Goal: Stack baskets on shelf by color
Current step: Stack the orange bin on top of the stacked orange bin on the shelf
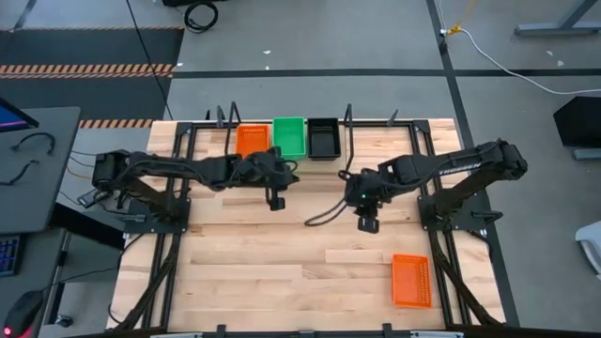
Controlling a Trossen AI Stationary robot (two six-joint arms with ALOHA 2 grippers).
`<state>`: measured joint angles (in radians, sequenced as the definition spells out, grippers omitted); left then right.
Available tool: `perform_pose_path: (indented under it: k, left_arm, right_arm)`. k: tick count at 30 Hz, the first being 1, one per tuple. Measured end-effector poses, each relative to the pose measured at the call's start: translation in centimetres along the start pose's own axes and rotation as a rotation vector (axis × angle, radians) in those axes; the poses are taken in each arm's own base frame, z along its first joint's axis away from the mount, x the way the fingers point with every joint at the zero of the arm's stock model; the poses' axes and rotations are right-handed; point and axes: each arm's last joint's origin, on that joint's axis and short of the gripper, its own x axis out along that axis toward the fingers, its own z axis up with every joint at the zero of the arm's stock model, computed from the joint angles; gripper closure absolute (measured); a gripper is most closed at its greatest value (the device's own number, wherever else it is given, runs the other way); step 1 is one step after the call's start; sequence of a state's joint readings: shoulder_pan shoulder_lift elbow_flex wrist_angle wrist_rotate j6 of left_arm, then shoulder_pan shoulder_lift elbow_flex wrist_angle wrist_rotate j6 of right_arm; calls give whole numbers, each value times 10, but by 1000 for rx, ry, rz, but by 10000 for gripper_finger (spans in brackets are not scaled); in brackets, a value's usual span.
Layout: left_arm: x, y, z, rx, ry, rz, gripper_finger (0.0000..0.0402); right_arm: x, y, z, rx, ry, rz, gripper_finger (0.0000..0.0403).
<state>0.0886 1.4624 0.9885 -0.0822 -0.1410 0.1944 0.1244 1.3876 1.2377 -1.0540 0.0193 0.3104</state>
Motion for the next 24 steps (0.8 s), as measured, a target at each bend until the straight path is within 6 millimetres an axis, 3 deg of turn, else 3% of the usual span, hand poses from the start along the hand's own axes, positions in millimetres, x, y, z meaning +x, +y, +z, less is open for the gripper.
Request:
perform_pose_path:
  k: [5,12,17,24]
  left_arm:
    - [10,-3,-28,-38,-166,-53,372]
    - [11,-18,-55,-77,-194,-120,361]
    - [9,-31,-58,-62,-210,-158,365]
    - [5,-48,-55,-36,-220,-208,374]
  right_arm:
    - [-1,15,-9,49,51,23,282]
    - [-4,50,-30,62,120,66,282]
    - [4,71,-54,137,307,-12,282]
    - [36,100,-73,143,522,-125,277]
